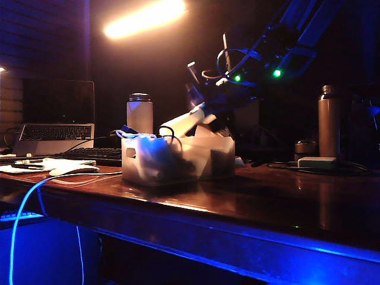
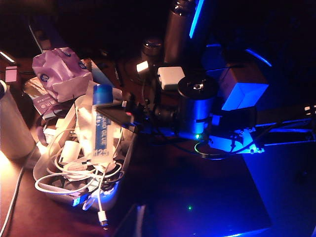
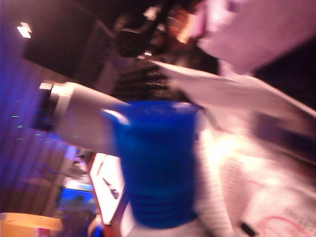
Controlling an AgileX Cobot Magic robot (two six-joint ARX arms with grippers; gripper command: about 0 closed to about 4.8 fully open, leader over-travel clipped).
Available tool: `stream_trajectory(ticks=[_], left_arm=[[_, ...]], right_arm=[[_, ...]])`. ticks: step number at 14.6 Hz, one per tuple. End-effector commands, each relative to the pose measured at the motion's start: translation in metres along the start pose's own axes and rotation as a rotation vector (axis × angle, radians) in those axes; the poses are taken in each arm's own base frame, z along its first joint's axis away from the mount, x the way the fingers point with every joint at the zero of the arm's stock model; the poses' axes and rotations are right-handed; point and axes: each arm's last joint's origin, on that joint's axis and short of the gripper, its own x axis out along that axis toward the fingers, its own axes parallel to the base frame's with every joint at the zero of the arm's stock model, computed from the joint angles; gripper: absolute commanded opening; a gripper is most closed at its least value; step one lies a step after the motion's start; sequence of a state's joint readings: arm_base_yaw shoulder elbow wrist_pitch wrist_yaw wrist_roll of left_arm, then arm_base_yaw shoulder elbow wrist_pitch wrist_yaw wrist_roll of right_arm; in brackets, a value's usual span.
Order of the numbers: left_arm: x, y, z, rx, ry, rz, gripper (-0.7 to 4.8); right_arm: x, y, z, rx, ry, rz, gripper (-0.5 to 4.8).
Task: Pick up the liquid glue and place it into the translucent box.
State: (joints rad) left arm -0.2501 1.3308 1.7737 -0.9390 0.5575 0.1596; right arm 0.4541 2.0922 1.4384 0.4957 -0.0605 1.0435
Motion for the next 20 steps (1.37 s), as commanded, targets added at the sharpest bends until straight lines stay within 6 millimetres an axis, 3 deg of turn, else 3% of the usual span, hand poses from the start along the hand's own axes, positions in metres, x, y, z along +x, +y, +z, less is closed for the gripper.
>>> stream_trajectory(ticks=[1,4,5,8,11,12,13,15,17,20], left_arm=[[-0.002,-0.001,0.002,0.008,-0.018,-0.004,-0.05],[-0.002,-0.001,0.002,0.007,-0.017,-0.005,-0.05],[-0.003,-0.002,0.002,0.006,-0.015,-0.005,-0.05],[-0.005,-0.003,0.0,0.001,-0.005,-0.007,-0.05],[-0.011,-0.007,0.002,0.015,-0.028,-0.009,-0.05],[-0.012,-0.009,0.002,0.025,-0.035,-0.054,-0.05],[-0.013,-0.011,0.001,0.029,-0.034,-0.083,-0.05],[-0.022,-0.016,0.001,0.074,-0.047,-0.09,-0.05],[-0.043,-0.028,0.002,0.108,-0.096,-0.037,-0.05],[-0.094,-0.058,-0.002,0.156,-0.205,0.101,-0.05]], right_arm=[[-0.002,0.01,0.004,-0.006,-0.003,0.064,3.69],[-0.005,0.016,0.008,-0.084,0.041,0.117,3.66],[-0.01,0.022,0.012,-0.14,0.044,0.13,3.38],[-0.038,0.048,0.049,-0.377,0.037,0.185,1.22],[-0.088,0.077,0.097,-0.637,0.095,0.338,1.02],[-0.113,0.086,0.118,-0.68,0.103,0.376,0.81],[-0.132,0.092,0.13,-0.698,0.104,0.381,0.07],[-0.166,0.102,0.149,-0.766,0.072,0.359,-0.04],[-0.205,0.117,0.157,-0.921,-0.005,0.232,-0.04],[-0.266,0.135,0.146,-1.053,-0.011,-0.006,-0.04]])
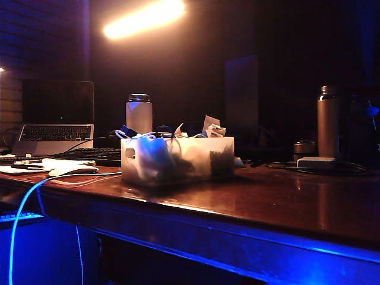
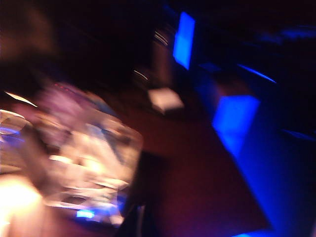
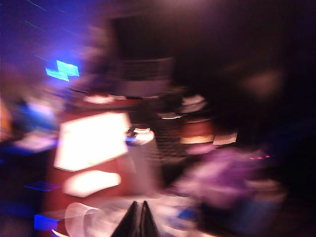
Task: Pick up the liquid glue and place it into the translucent box.
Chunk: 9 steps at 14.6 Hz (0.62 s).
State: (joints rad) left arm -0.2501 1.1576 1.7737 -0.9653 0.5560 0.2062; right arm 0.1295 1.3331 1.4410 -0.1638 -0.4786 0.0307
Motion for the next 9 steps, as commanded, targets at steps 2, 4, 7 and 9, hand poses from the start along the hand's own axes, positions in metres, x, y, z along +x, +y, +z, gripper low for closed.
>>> stream_trajectory(ticks=[2,4,7,9], left_arm=[[-0.075,-0.044,-0.002,0.016,-0.133,0.154,-0.05],[-0.117,-0.073,-0.019,0.025,-0.154,0.189,-0.05],[-0.16,-0.104,-0.055,0.004,-0.112,0.307,-0.05],[-0.164,-0.112,-0.08,-0.042,-0.074,0.306,-0.05]], right_arm=[[-0.059,0.026,0.004,-0.035,0.139,-0.164,-0.04],[-0.091,0.042,0.0,-0.064,0.073,-0.203,-0.04],[-0.126,0.058,-0.035,-0.07,0.058,-0.237,-0.04],[-0.144,0.065,-0.072,-0.051,0.018,-0.239,-0.04]])
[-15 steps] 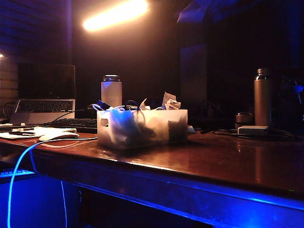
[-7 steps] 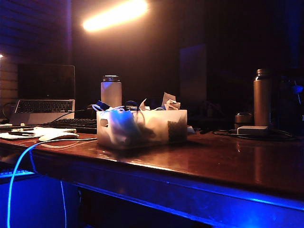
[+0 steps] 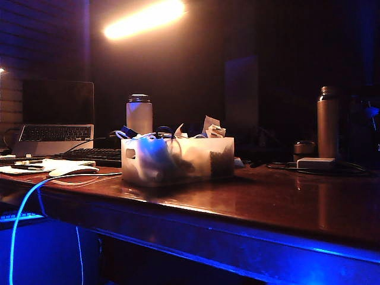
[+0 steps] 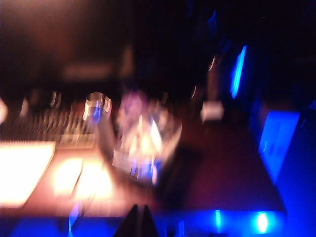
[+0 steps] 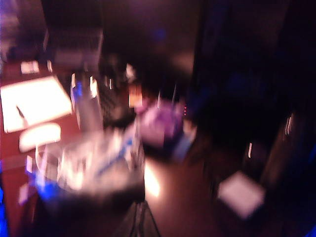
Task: Pick up the liquid glue and place it into the translucent box.
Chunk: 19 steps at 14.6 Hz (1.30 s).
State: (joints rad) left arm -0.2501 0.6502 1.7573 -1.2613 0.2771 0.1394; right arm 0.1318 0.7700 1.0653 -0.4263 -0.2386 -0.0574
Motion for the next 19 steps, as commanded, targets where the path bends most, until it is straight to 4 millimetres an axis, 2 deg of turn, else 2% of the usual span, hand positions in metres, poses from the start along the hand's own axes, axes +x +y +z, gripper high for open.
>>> stream_trajectory(ticks=[1,4,6,9,13,16,19], left_arm=[[0.001,-0.005,-0.038,-0.051,0.081,0.002,-0.05],[0.03,-0.005,-0.093,-0.117,0.095,0.001,-0.05],[0.052,-0.003,-0.125,-0.107,0.033,0.007,-0.05],[0.097,0.005,-0.163,-0.183,-0.003,0.01,-0.05],[0.144,0.013,-0.207,-0.211,-0.054,0.019,-0.05],[0.164,0.014,-0.247,-0.243,0.035,0.033,-0.05],[0.176,0.014,-0.28,-0.248,0.087,0.059,-0.05]], right_arm=[[-0.019,0.007,-0.046,0.031,-0.068,-0.023,-0.04],[-0.029,0.01,-0.111,0.112,-0.026,-0.114,-0.04],[-0.032,0.012,-0.141,0.136,-0.026,-0.113,-0.04],[-0.031,0.015,-0.177,0.146,0.013,-0.113,-0.04],[-0.026,0.013,-0.208,0.207,0.061,-0.173,-0.04],[-0.022,0.011,-0.218,0.204,0.059,-0.232,-0.04],[-0.016,0.011,-0.24,0.21,0.118,-0.242,-0.04]])
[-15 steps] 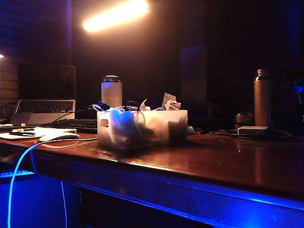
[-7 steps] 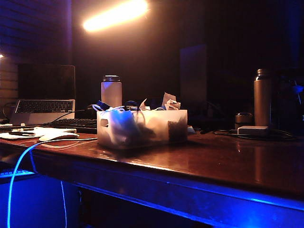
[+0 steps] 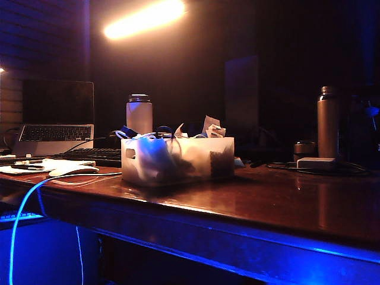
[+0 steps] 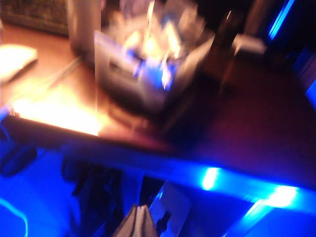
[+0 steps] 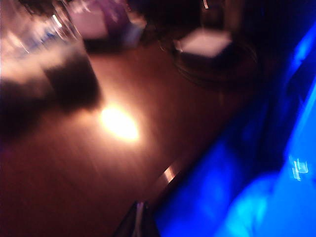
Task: Pick up the liquid glue and place it into the translucent box.
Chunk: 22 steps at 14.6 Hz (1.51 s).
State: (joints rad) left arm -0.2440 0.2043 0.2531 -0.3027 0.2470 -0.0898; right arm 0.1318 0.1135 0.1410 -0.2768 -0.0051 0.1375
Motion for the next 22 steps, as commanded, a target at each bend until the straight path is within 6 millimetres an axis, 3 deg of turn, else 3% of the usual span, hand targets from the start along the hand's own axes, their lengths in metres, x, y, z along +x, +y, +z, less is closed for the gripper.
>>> stream_trajectory(ticks=[1,4,11,14,22], left_arm=[[0.009,0.004,-0.017,0.006,0.009,0.027,-0.05],[0.015,0.008,-0.032,0.007,0.016,0.027,-0.05],[0.023,0.013,-0.062,0.081,0.101,0.057,-0.05],[0.023,0.016,-0.064,0.091,0.096,0.143,-0.05],[0.023,0.016,-0.064,0.09,0.095,0.141,-0.05]], right_arm=[[0.006,-0.002,-0.015,0.002,0.032,-0.006,-0.04],[0.011,-0.004,-0.031,0.028,0.088,0.01,-0.04],[0.011,-0.004,-0.031,0.027,0.084,0.007,-0.03],[0.011,-0.004,-0.031,0.027,0.083,0.006,-0.03],[0.011,-0.004,-0.031,0.027,0.082,0.004,-0.03]])
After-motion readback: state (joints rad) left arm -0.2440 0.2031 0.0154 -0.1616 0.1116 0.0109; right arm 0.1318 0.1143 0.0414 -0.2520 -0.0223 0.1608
